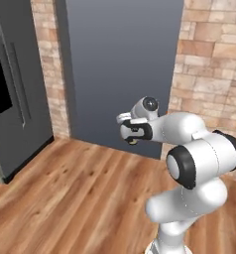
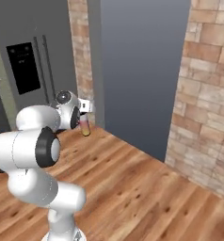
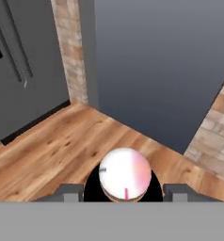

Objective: Place the large bottle from the dining counter next to the other large bottle outside the sink, and place the small bottle from the dining counter next to the other small bottle inside the sink.

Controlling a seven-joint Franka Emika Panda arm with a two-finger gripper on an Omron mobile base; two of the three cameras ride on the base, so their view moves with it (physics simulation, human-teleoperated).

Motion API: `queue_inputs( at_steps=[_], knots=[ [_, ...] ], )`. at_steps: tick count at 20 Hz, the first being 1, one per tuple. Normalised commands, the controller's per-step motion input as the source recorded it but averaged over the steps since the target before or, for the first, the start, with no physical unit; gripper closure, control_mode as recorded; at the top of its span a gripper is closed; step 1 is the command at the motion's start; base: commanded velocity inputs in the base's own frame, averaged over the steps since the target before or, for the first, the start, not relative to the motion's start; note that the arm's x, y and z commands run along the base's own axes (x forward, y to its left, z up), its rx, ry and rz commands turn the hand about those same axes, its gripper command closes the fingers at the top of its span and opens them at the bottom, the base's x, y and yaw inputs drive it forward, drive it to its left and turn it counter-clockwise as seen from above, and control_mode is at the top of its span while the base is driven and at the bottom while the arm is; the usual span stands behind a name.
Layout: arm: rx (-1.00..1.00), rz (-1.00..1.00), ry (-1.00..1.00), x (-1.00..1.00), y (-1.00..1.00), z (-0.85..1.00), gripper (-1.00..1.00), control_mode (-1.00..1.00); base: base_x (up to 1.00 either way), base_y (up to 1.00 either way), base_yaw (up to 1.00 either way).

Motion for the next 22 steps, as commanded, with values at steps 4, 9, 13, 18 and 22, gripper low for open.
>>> queue_inputs(
  at_steps=[4, 9, 13, 18, 22],
  knots=[
    [0.00, 0.00, 0.00, 0.00, 0.00, 0.00, 1.00, 1.00, 0.06, 0.74, 0.39],
    [0.00, 0.00, 0.00, 0.00, 0.00, 0.00, 1.00, 1.00, 0.04, 0.71, 0.41],
    [0.00, 0.00, 0.00, 0.00, 0.00, 0.00, 1.00, 1.00, 0.03, 0.72, 0.41],
    [0.00, 0.00, 0.00, 0.00, 0.00, 0.00, 1.00, 1.00, 0.05, 0.70, 0.38],
    [0.00, 0.00, 0.00, 0.00, 0.00, 0.00, 1.00, 1.00, 0.14, 0.64, 0.33]
  ],
)
